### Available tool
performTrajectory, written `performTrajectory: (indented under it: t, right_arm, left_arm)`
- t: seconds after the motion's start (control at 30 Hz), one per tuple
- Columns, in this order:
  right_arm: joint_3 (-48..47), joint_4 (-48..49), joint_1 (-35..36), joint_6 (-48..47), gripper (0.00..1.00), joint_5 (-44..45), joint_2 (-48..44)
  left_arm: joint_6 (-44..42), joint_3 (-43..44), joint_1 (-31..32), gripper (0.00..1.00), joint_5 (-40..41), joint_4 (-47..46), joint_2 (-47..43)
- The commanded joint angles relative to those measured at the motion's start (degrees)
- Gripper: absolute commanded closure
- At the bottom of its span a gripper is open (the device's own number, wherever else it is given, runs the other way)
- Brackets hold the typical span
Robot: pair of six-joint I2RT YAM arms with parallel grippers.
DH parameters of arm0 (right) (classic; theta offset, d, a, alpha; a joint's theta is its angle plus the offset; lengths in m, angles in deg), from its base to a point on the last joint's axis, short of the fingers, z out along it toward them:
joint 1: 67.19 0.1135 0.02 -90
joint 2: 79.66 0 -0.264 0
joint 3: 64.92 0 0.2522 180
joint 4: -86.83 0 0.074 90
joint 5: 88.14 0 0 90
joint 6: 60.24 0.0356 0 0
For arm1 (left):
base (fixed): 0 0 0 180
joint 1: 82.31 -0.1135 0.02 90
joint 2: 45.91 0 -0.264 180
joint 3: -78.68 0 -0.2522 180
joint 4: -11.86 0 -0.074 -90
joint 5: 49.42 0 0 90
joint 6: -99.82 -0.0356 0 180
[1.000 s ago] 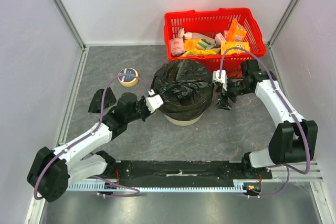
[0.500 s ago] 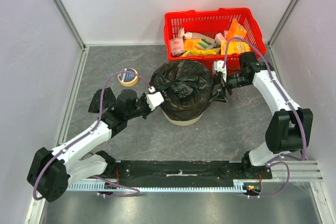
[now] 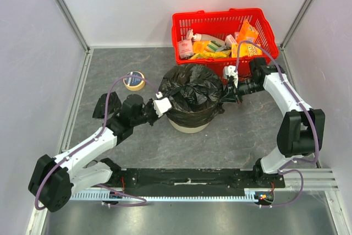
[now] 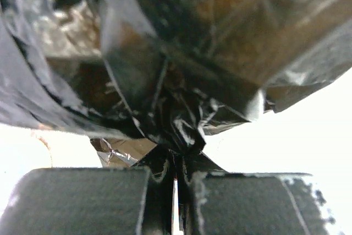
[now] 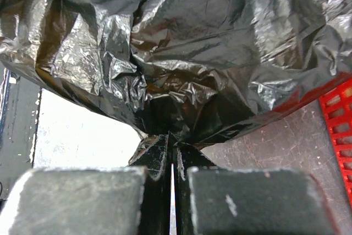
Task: Put the trash bags into the trash bin
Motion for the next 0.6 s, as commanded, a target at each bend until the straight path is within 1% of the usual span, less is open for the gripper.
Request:
performTrajectory:
  t: [0.0,0.27,0.53,0.57]
  right_arm:
    - [2.2,-1.0,-0.9,-2.1,1.0,-2.0,-0.4]
    - [6.2,-1.1,-3.4,-5.0,1.0,-1.3,1.4]
    - [8.8,-1.0,-3.5,-6.7,1.0,0.4,3.1]
    - [9.0,-1.0,-5.1,-6.8,1.0,0.7,3.1]
  left_arm:
    - [-2.6,-3.1,-0.3,0.98,-1.0,-3.8,-1.1]
    - [-6.0,-10.4,-0.2,0.98,0.2,-11.9,-1.8]
    - [-8.3,-12.6,-0.3,0.98,1.6,-12.3,-2.0]
    - [-8.7,-12.8,-0.2,0.98,1.7,-12.1,-2.0]
